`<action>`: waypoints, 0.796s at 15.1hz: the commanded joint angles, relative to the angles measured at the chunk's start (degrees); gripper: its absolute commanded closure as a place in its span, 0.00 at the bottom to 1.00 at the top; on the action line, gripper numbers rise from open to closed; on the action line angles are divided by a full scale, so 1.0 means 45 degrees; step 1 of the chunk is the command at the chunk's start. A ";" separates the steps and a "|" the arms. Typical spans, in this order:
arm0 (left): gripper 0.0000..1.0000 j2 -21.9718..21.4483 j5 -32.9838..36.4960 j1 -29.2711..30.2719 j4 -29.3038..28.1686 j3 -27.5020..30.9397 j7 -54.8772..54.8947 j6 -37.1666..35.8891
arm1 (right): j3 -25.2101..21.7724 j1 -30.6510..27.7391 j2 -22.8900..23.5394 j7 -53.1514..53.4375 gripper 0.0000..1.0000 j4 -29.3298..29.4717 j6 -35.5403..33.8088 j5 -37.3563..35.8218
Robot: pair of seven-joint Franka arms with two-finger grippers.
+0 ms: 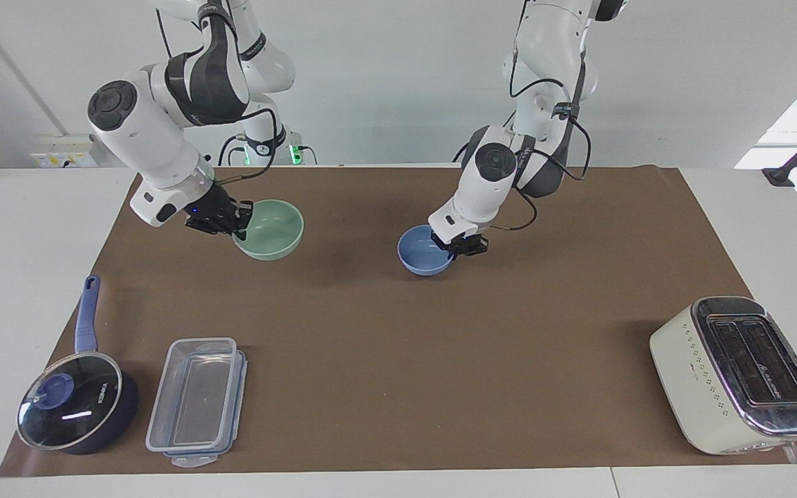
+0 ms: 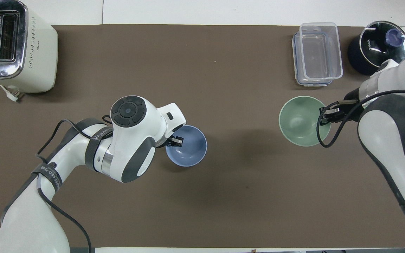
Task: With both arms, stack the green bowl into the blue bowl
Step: 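Grip the blue bowl with the left gripper while the right gripper lifts the green bowl, then carry the green bowl over the blue bowl with the right gripper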
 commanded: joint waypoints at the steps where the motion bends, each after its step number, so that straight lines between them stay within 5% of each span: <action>1: 0.00 -0.0099 -0.0245 -0.0244 -0.0249 0.0223 0.0112 0.0307 | 0.0125 -0.0138 -0.0148 0.0157 1.00 -0.0145 -0.0046 0.0278; 6: 0.00 -0.0468 -0.0304 0.0008 0.0178 0.0223 0.0073 -0.0431 | 0.0494 -0.0099 -0.0148 0.0449 1.00 -0.0204 0.0595 0.0491; 12: 0.00 -0.0958 -0.0520 0.2836 0.4374 0.0360 0.0151 -0.5487 | 0.0672 0.1326 -0.0169 0.1679 1.00 -0.1239 0.2784 0.1855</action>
